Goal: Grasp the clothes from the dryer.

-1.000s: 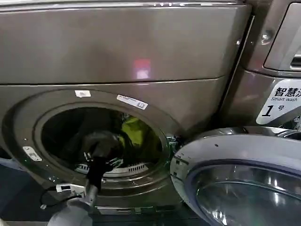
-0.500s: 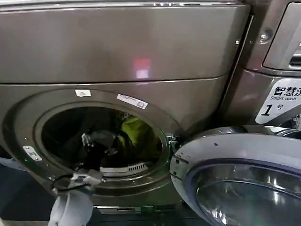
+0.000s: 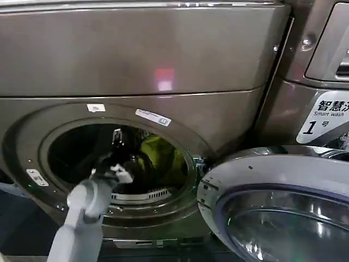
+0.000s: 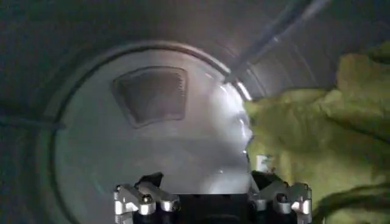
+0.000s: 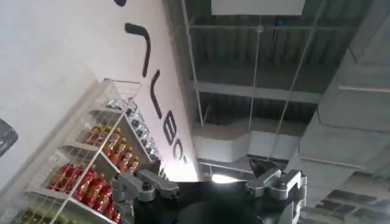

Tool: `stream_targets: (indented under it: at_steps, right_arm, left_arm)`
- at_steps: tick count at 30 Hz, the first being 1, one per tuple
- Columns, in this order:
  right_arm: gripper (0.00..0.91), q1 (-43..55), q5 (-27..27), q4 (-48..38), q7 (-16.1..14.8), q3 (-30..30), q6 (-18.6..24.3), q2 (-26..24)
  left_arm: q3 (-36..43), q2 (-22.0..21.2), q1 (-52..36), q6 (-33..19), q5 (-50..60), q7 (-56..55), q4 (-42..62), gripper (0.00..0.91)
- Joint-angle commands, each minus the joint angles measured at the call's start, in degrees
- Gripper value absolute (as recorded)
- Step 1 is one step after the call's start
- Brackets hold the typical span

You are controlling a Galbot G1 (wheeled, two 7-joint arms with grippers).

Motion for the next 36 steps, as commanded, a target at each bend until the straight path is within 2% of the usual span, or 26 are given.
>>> stream_targets:
  at_steps: [1, 9, 23, 36]
  right_arm:
    - [0.907, 0.23, 0.03, 0.04, -0.1, -0.66, 0.08, 0.05]
    - [0.907, 0.36, 0.03, 0.24, -0.28, -1.01, 0.17, 0.11]
    - [0.907, 0.62, 0.03, 0.7, -0.55, -1.88, 0.0, 0.38]
    - [0.907, 0.64, 0.03, 0.66, -0.74, -2.84, 0.21, 0.79]
  left_arm:
    - [4.29, 4.91, -3.1, -2.31, 0.03, 4.87, 3.67, 0.907]
    - [7.25, 9.74, -2.28, -1.04, 1.03, 4.93, 2.89, 0.907]
    - [10.53, 15.11, -2.53, 0.11, -1.45, 5.03, 2.43, 0.907]
    - [21.39, 18.2, -5.73, -0.23, -5.18, 5.02, 4.67, 0.907]
